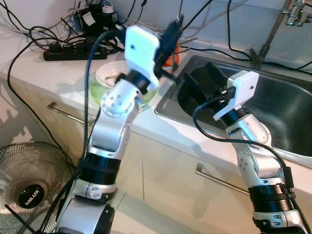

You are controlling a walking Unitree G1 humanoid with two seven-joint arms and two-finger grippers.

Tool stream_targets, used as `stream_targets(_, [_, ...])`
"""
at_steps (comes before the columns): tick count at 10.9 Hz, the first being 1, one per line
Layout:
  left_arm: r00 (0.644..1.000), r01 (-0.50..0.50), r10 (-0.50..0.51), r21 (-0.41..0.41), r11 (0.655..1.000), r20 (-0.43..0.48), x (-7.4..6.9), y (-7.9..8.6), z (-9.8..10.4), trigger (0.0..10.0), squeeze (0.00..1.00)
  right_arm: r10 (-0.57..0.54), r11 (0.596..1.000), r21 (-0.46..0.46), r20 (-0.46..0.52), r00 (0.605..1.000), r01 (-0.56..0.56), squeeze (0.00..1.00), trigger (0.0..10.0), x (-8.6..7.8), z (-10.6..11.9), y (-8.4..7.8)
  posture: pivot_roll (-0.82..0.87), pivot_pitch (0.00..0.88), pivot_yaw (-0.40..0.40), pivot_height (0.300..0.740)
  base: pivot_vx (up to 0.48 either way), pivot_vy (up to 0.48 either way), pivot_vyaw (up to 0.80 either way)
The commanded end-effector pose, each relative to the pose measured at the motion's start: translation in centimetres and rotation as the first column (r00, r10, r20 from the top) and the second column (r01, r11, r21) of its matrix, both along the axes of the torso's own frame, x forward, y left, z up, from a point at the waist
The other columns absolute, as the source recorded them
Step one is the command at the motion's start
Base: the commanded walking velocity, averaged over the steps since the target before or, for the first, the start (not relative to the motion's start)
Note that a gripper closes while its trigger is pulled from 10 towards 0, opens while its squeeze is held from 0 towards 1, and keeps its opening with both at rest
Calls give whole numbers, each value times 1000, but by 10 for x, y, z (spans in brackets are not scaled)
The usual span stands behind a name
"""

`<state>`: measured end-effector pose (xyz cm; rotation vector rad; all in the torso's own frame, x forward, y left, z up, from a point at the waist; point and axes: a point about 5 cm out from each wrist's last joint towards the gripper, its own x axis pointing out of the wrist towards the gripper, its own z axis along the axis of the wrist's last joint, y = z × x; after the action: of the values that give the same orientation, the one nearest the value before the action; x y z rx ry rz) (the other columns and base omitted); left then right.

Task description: Kitchen organization

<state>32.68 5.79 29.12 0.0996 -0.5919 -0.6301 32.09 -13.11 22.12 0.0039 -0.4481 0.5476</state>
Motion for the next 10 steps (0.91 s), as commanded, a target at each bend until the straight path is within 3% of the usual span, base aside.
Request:
stream_targets(1, [999, 40, -39, 16, 999, -34, 0, -5, -7, 10000, 0, 10, 1000, 4, 7, 1000, -10, 0, 10000, -1, 5, 1, 148, 0, 5, 740, 0, 0, 0])
stream_targets(4, [988, 136, -131, 63, 989, -80, -8, -17, -19, 10000, 0, 24, 1000, 17, -6, 1000, -24, 0, 10000, -3, 3, 7, 151, 0, 5, 740, 0, 0, 0])
stream_targets(10, [978, 197, -191, 59, 979, -85, -14, -25, -18, 10000, 0, 35, 999, 27, -43, 998, -34, 0, 10000, -1, -4, 18, 155, 18, 1, 740, 0, 0, 0])
